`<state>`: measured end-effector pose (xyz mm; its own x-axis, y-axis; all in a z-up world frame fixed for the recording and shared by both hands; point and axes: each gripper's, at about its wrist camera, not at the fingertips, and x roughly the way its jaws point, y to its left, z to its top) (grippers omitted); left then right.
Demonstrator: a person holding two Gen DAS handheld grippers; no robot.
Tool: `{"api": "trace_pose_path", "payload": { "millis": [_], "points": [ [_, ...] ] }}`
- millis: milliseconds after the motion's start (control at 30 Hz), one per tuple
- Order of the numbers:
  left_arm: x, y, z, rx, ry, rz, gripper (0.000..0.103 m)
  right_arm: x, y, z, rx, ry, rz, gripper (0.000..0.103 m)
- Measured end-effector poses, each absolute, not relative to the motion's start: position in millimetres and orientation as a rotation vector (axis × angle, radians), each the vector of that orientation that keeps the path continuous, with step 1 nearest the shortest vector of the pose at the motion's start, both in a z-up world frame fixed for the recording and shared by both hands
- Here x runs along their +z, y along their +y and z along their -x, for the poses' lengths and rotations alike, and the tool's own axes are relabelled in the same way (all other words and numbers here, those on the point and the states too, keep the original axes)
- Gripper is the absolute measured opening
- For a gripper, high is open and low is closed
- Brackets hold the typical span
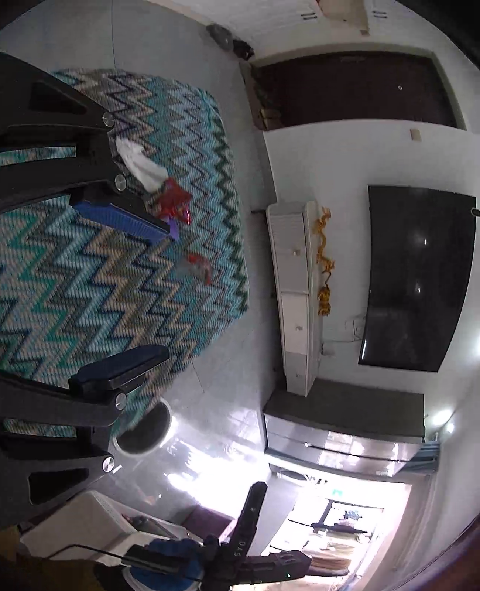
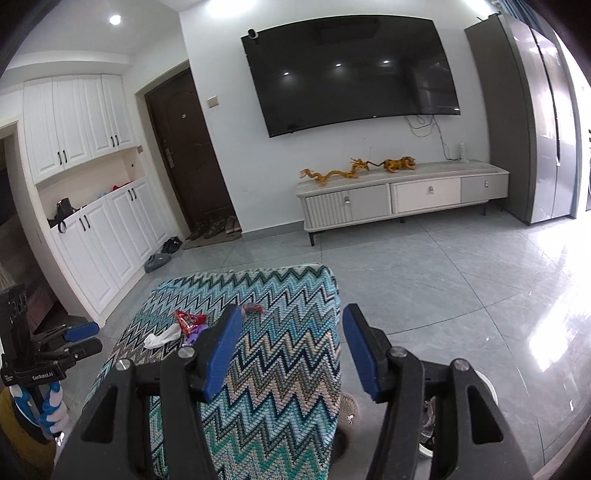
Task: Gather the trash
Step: 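Grasp the white tissue with left tool while right grasps purple glove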
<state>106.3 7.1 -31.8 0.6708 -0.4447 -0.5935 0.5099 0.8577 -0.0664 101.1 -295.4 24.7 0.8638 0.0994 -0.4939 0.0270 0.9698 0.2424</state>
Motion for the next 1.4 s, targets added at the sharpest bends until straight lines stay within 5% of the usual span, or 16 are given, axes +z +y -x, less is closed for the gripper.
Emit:
{"api": "trace_pose_path", "payload": {
  "millis": [300,800,1067,1200,1400],
  "points": [
    [-91.1,105.9,-183.7,-0.338,0.767,-0.11,0.057,-41.5,-235.1,-214.8,0.22,0.694,-0.207,0.053],
    [-180.0,74.1,-285.9,-0.435,0.923,-0.155,0.057,-163.9,-107.2,-342.3,0.484,0.971,-0.154,0.051],
    [-204.2,67.1,-289.7,-0.457,0.943,-0.145,0.042,-188.5,-86.4,-366.6,0.506,1.025,-0.126,0.05],
    [-202.0,74.6,-286.6,-0.444,0.954,-0.098,0.018,-200.2,-81.3,-365.5,0.5,1.049,-0.112,0.027],
    [-190.1,86.4,-258.9,-0.433,0.948,-0.088,0.011,-199.1,-85.5,-340.3,0.489,1.032,-0.115,0.027]
  ]
}}
